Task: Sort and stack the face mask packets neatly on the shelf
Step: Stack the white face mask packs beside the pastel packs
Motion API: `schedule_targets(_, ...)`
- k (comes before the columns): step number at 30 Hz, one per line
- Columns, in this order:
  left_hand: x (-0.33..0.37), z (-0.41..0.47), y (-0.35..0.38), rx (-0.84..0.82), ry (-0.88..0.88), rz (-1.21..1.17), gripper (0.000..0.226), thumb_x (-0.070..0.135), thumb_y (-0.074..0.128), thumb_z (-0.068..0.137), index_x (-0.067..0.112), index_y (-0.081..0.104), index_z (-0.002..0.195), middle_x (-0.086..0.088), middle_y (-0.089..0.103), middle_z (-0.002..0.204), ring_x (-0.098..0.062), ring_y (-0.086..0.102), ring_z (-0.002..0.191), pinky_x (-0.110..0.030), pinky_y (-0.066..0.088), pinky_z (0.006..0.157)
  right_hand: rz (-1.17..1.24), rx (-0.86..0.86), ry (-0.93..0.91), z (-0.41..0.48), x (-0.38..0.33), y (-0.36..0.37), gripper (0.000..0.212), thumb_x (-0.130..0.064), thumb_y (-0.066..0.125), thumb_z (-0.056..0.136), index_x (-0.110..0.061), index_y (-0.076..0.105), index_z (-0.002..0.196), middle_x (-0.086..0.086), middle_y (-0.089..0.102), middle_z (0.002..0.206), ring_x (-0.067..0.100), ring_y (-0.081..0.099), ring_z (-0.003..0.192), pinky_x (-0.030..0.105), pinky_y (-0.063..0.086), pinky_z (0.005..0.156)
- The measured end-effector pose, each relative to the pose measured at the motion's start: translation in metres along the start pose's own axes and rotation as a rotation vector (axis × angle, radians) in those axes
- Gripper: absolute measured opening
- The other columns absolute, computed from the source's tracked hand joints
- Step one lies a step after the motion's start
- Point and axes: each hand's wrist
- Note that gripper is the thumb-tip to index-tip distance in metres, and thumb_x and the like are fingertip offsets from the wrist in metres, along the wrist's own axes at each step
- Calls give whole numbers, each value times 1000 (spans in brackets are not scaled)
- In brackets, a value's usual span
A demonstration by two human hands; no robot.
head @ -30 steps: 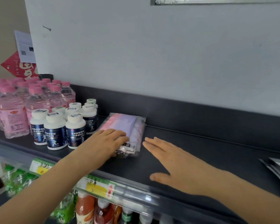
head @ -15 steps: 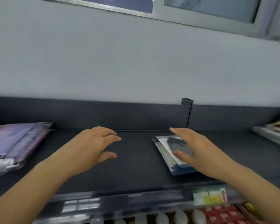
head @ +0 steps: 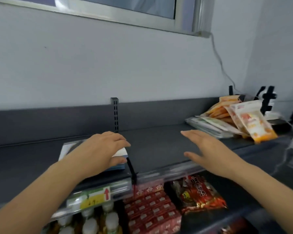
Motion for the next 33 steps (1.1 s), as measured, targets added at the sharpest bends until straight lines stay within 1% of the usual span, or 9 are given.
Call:
schedule_targets(5,56,71,11,-89,82,5,54,55,44,91,34,38,140,14,39,144,-8,36,132,-26,32,108,-9,-10,88,-30,69,-20,67,-39,55,92,-27,22,148,-9,26,153,10,28,138,22,27,108)
schedule_targets(11,104,149,12,-123,197,23,57,55,43,92,33,31,143,13,34,146,-10,33,133,-33,37,105,6,17,241,-48,137,-30,64,-33,59,90,-20,30,146,-2,34,149,15,34,135,26,30,109)
schedule_targets(14,123,188,14,-111,278,37,59,54,45,91,32,31,144,10,37,145,-13,35,131,-36,39,102,39,39,324,-49,163,-28,64,-32,60,90,-22,31,146,-2,37,147,15,37,132,26,32,106)
schedule_targets(20,138,270,31,-85,384,94,55,54,48,90,29,38,139,5,48,134,-17,43,123,-40,44,95,33,35,391,-27,207,-20,74,-34,62,88,-26,22,149,-3,34,148,15,36,132,29,34,105)
schedule_targets(22,136,294,42,-107,397,108,52,53,50,90,28,42,135,5,51,131,-18,46,119,-42,45,94,-34,18,370,-13,217,-15,79,-37,63,87,-25,17,150,-2,31,150,16,33,134,29,32,107)
schedule_targets(26,126,332,64,-172,399,129,50,52,51,89,26,43,132,3,51,129,-19,47,118,-41,45,92,-278,-120,293,25,229,3,89,-44,62,85,-23,5,150,2,12,158,22,16,143,33,18,115)
schedule_targets(29,111,356,80,-225,380,127,52,52,53,88,25,43,132,3,51,129,-19,48,116,-41,46,92,-313,-198,258,54,239,16,93,-49,61,84,-22,2,151,3,6,159,21,6,146,33,10,116)
schedule_targets(31,100,369,91,-261,366,136,52,52,54,88,25,43,131,3,52,128,-20,48,115,-41,46,91,-319,-224,252,71,247,23,90,-50,61,84,-18,9,150,6,14,158,23,14,144,35,15,116)
schedule_targets(33,91,378,101,-293,350,144,55,52,54,88,26,41,134,3,50,131,-21,47,117,-42,45,93,-313,-248,260,83,253,30,76,-49,59,85,-15,26,144,7,35,147,25,36,132,36,33,108)
Point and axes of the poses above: each hand's wrist, its own z-axis towards the middle knuckle, its own y-axis out of the palm, x = y × z
